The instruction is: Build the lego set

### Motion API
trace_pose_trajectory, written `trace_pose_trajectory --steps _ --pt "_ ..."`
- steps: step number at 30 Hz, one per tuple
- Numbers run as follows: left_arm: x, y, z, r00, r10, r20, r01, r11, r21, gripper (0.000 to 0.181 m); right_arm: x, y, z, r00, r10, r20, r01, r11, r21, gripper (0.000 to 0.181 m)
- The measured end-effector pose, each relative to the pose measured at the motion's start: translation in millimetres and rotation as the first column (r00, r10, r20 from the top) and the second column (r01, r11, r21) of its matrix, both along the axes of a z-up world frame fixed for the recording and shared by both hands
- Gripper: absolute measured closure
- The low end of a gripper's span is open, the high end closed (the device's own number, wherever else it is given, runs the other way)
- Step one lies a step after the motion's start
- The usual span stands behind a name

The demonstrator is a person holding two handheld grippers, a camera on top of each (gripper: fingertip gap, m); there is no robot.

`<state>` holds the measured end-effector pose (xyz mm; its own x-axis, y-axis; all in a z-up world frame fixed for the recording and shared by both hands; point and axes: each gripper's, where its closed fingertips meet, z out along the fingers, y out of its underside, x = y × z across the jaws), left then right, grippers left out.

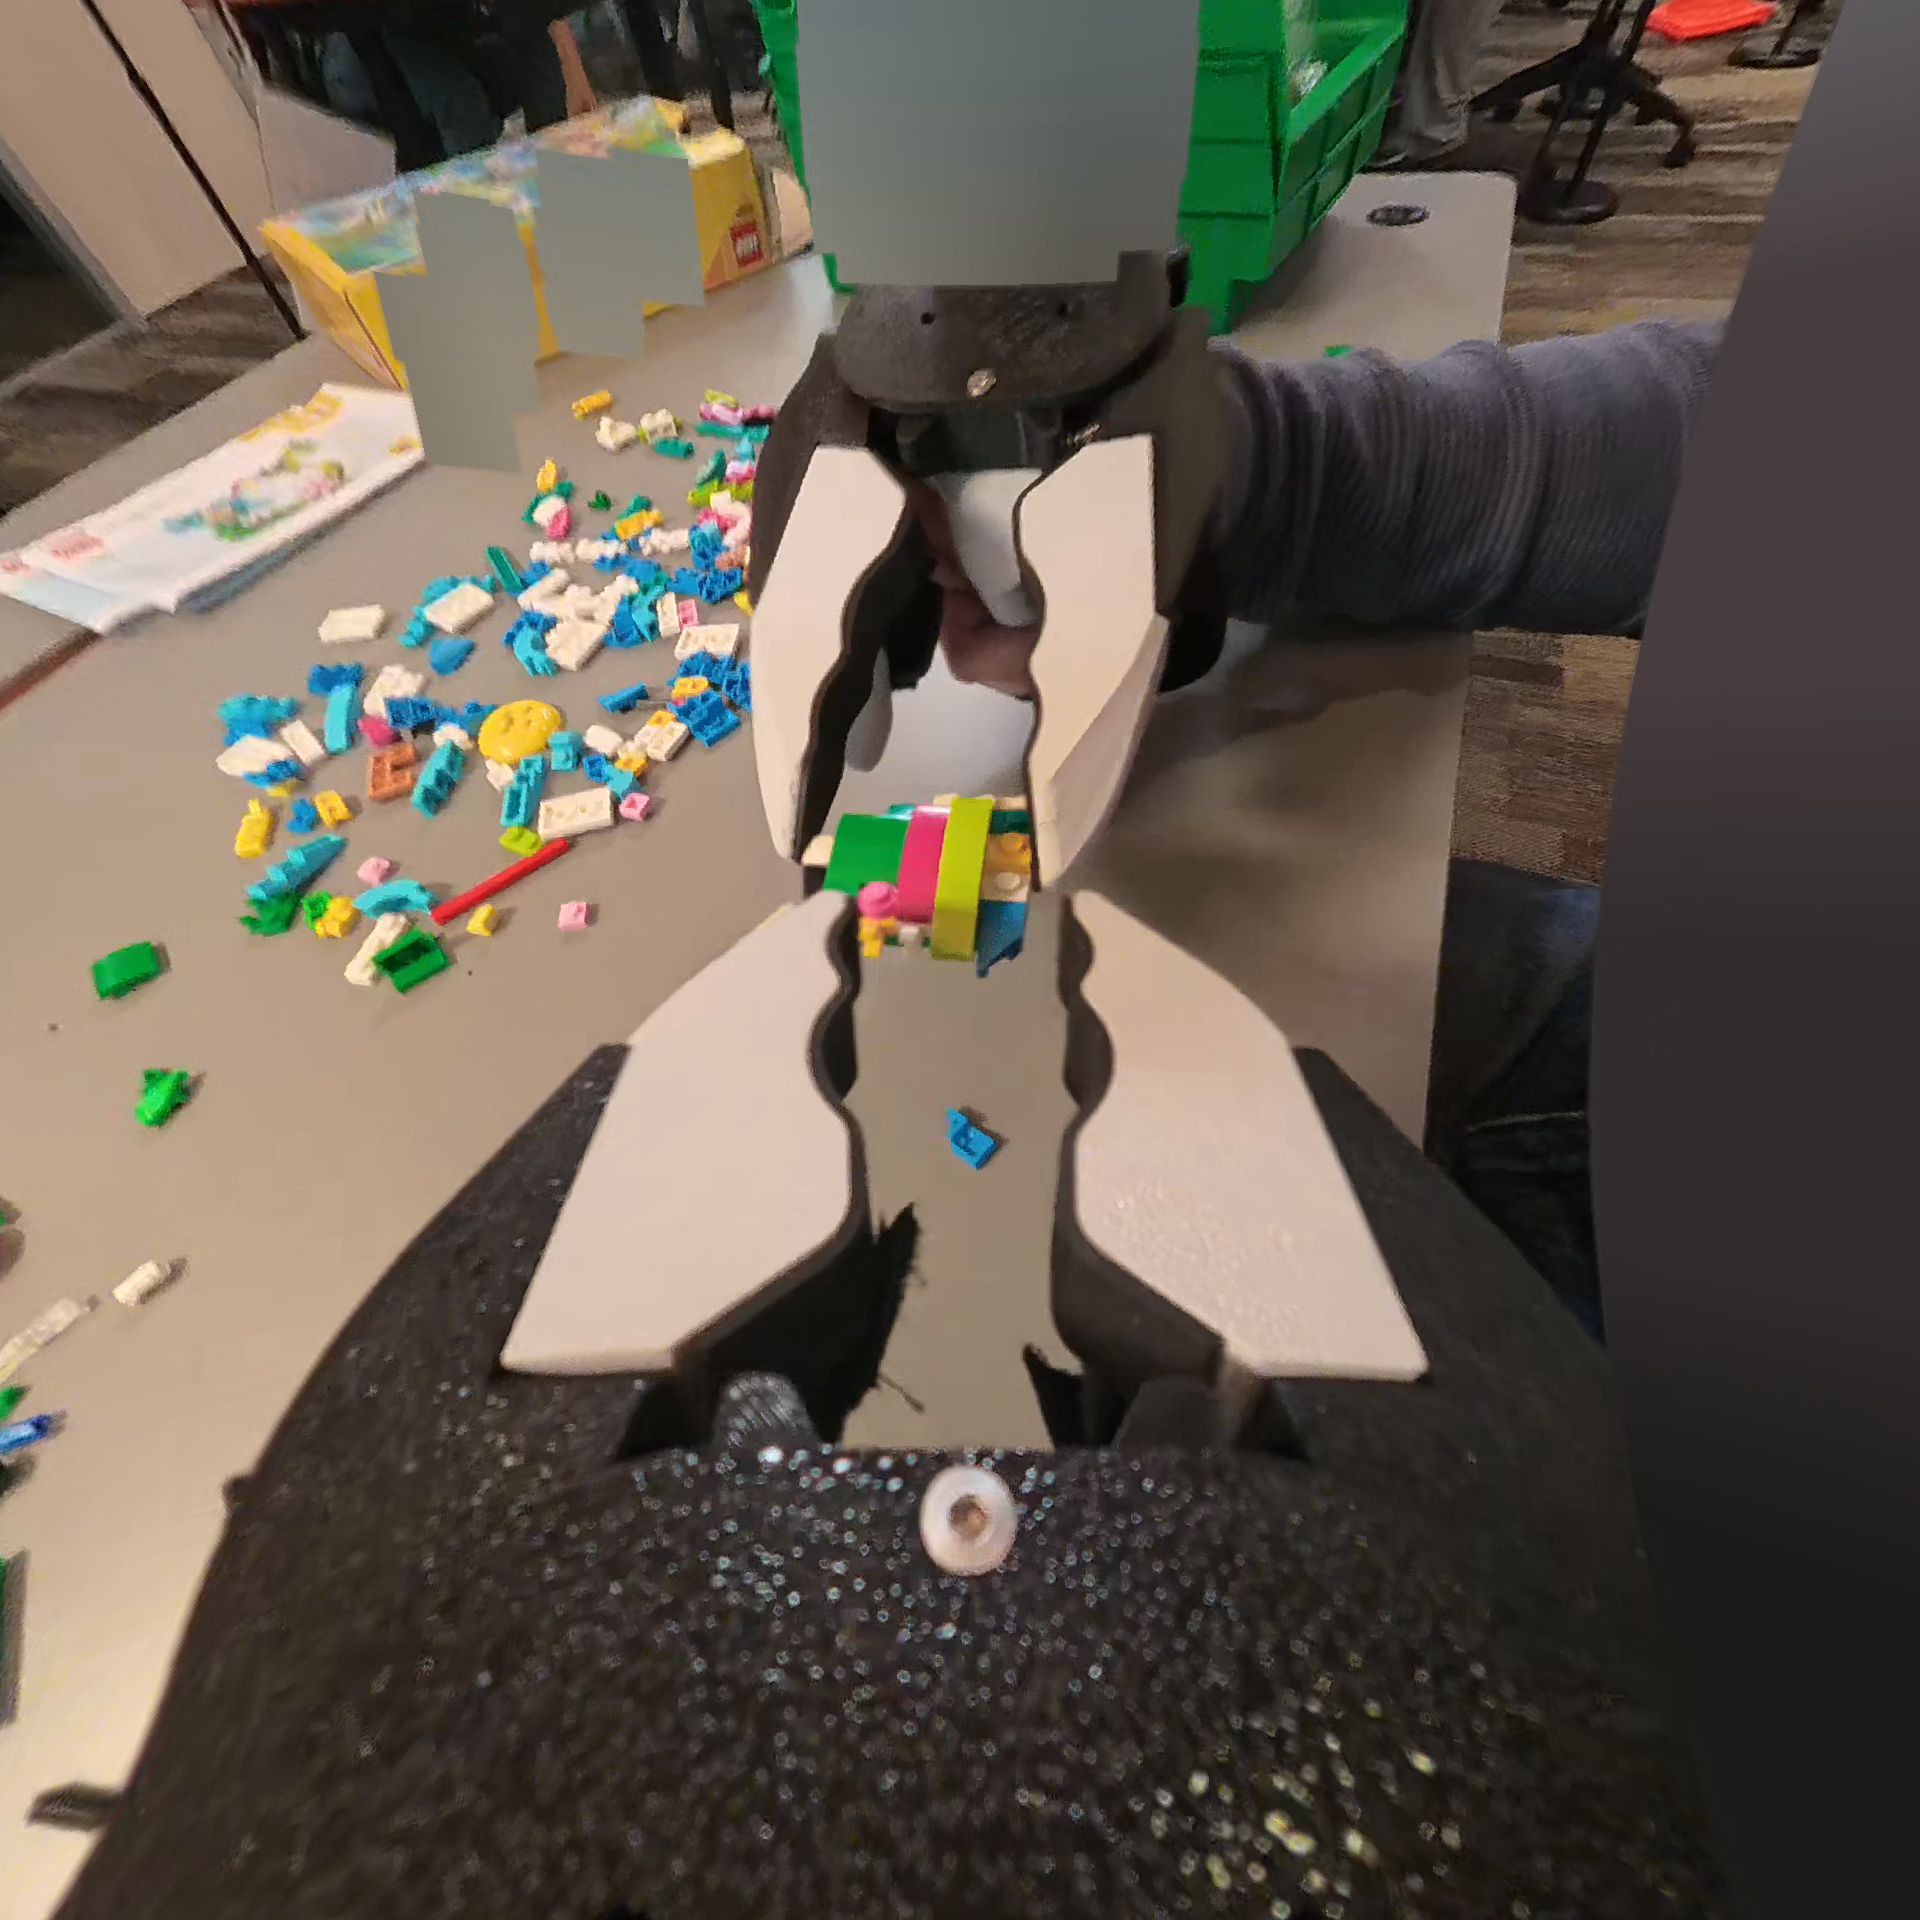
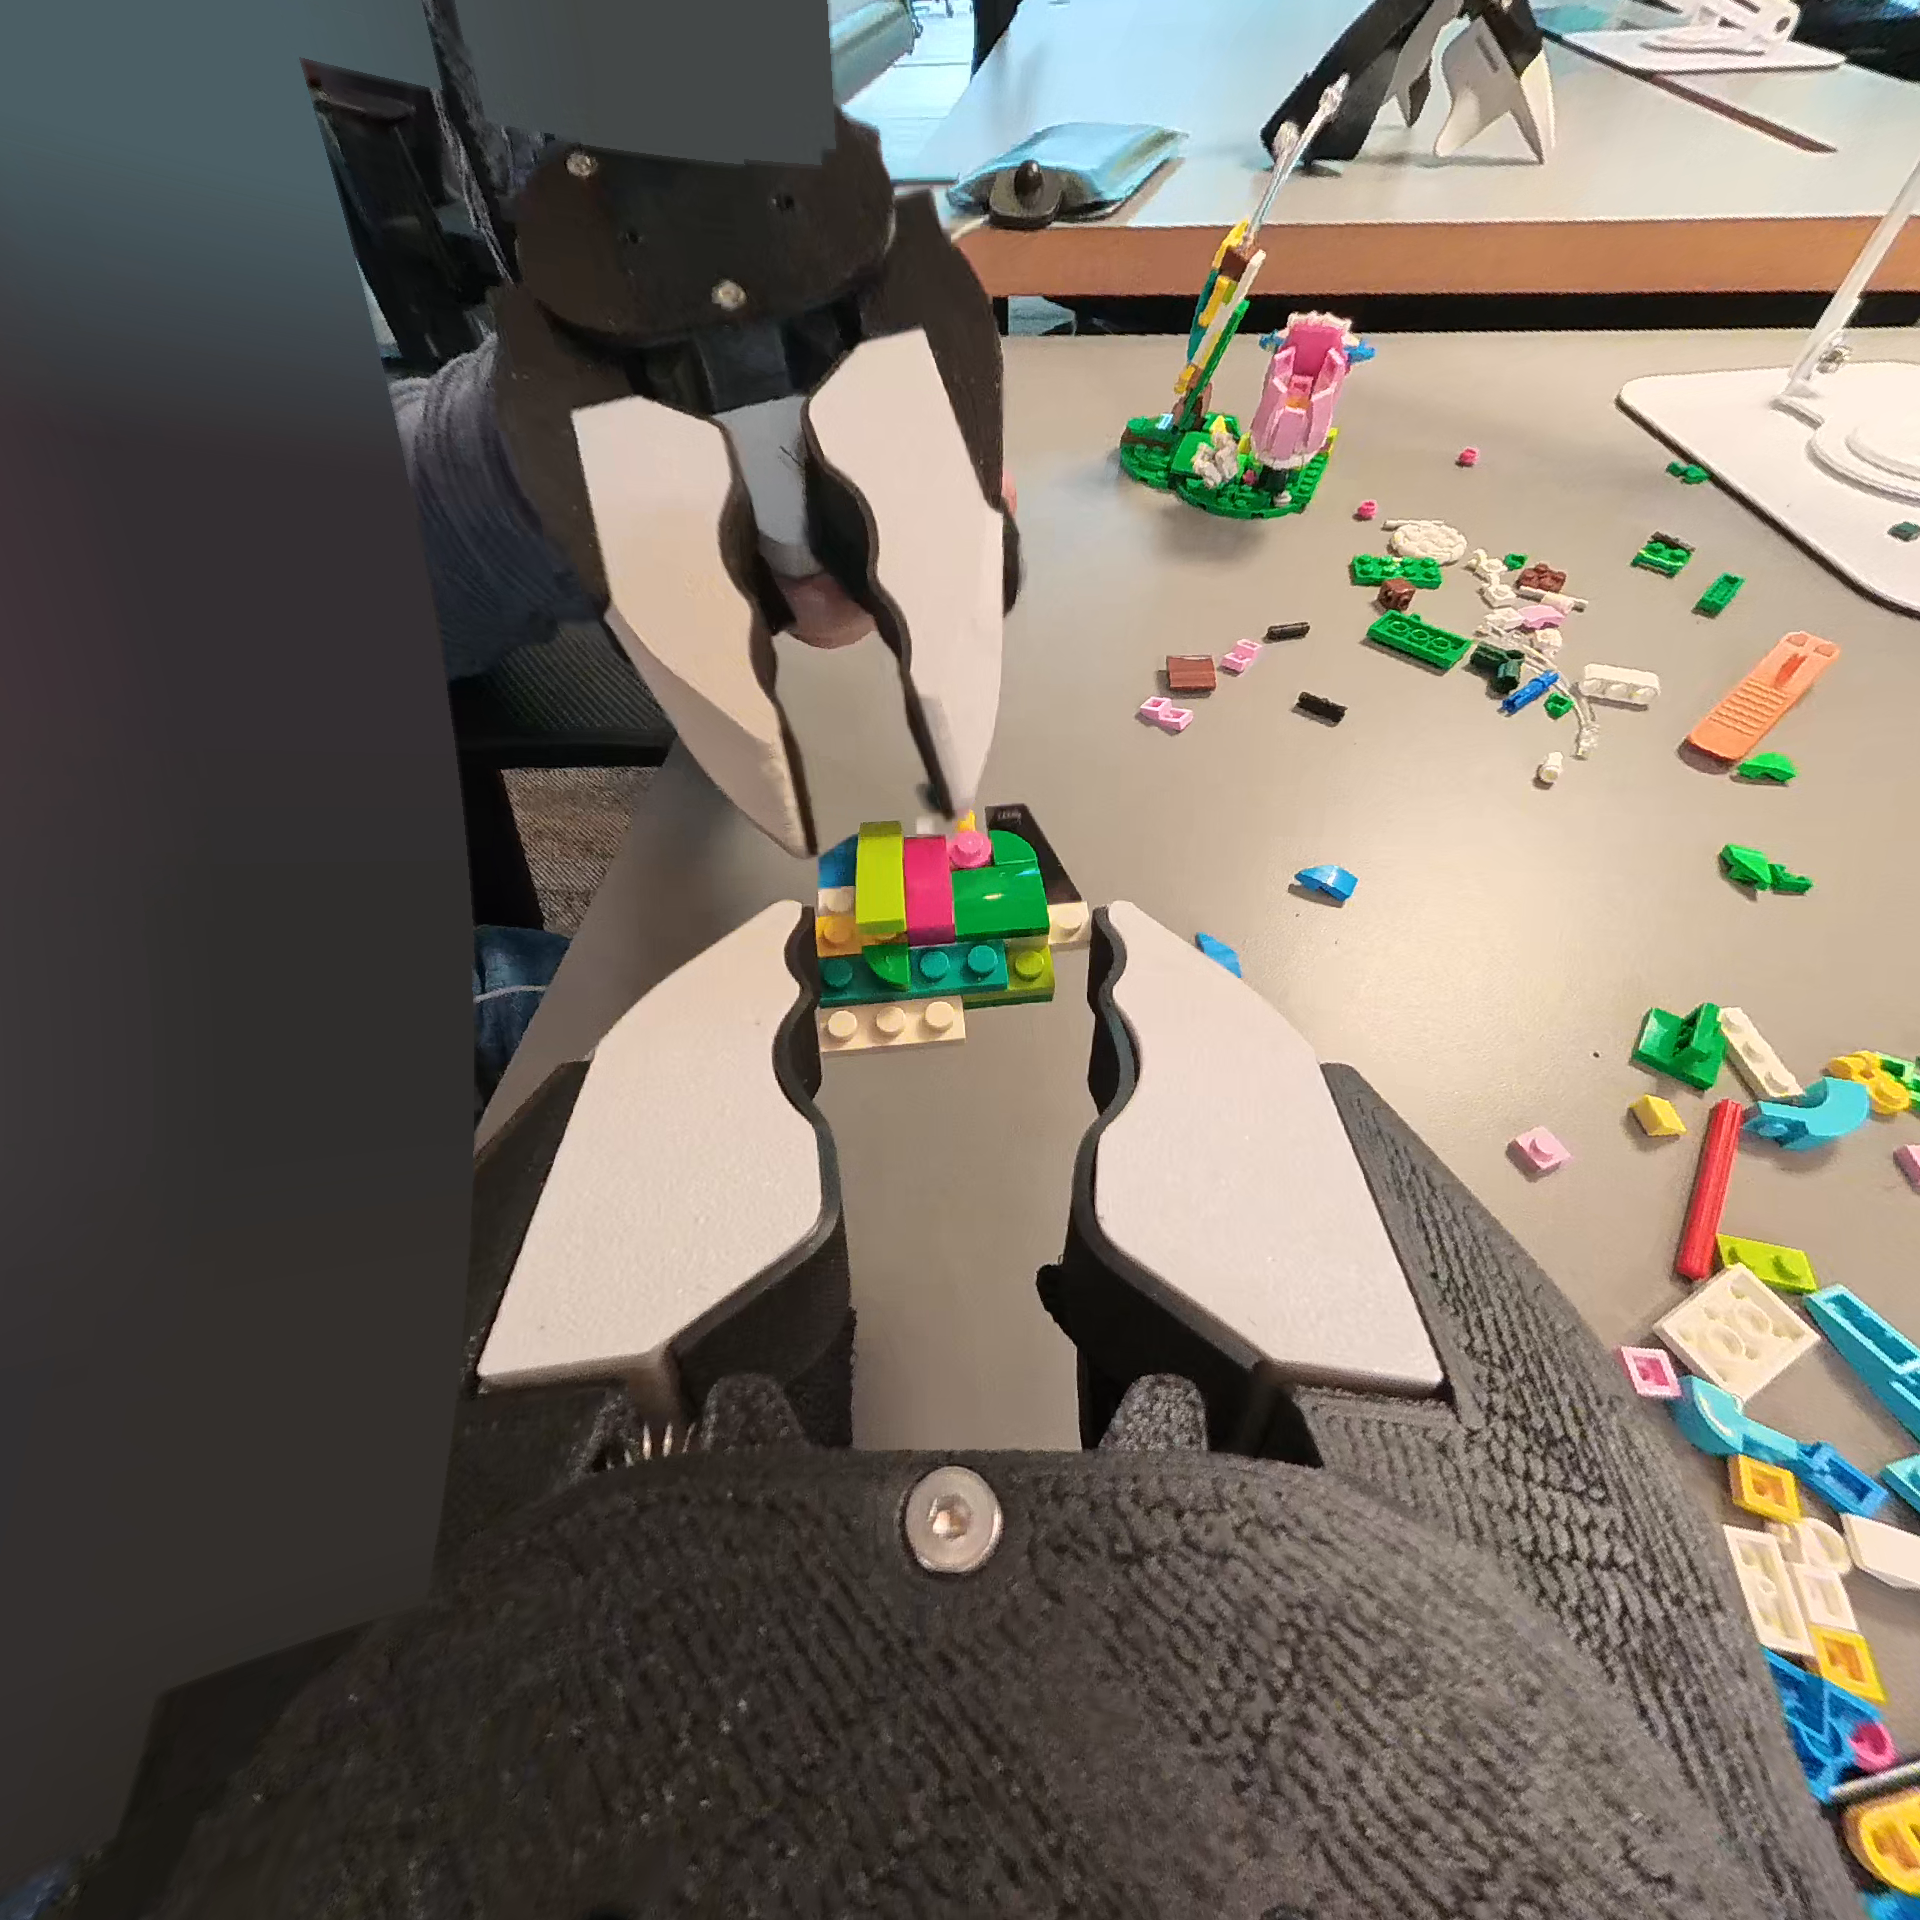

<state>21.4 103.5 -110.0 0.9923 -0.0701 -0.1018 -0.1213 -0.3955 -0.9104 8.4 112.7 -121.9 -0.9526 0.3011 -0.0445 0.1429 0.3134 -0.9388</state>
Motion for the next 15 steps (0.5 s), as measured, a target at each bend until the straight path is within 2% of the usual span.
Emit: trace_pose_trajectory --steps 2,4,5,7,9,10,11,15 --pt "2 -1 7 0.995 -0.025 -0.092 0.030 0.998 0.052 0.131 0 1 3 1.000 -0.001 0.008 0.002 1.000 -0.021 0.132" --pt "-1 -1 7 0.959 -0.010 -0.284 0.034 0.996 0.080 0.122 0 1 6 1.000 0.002 0.022 -0.001 0.999 -0.047 0.132" --pt "-2 0 8 0.915 0.007 -0.404 0.034 0.995 0.095 0.118 1 1 8 1.000 0.005 0.029 -0.004 0.998 -0.060 0.132" --pt "0 3 10 0.784 0.033 -0.620 0.043 0.993 0.108 0.120 2 0 11 0.999 0.017 0.047 -0.013 0.996 -0.085 0.133" --pt "4 6 10 0.664 0.042 -0.747 0.053 0.993 0.102 0.121 4 0 13 0.997 0.031 0.069 -0.024 0.994 -0.108 0.133" --pt "6 8 10 0.630 0.047 -0.776 0.055 0.993 0.105 0.122 4 -1 13 0.996 0.036 0.079 -0.027 0.993 -0.115 0.133" --pt "9 9 10 0.616 0.044 -0.787 0.068 0.992 0.109 0.125 5 -1 13 0.995 0.041 0.087 -0.030 0.992 -0.119 0.133" --pt "18 14 7 0.647 0.017 -0.763 0.109 0.987 0.114 0.138 8 -3 10 0.992 0.058 0.109 -0.046 0.993 -0.111 0.134"
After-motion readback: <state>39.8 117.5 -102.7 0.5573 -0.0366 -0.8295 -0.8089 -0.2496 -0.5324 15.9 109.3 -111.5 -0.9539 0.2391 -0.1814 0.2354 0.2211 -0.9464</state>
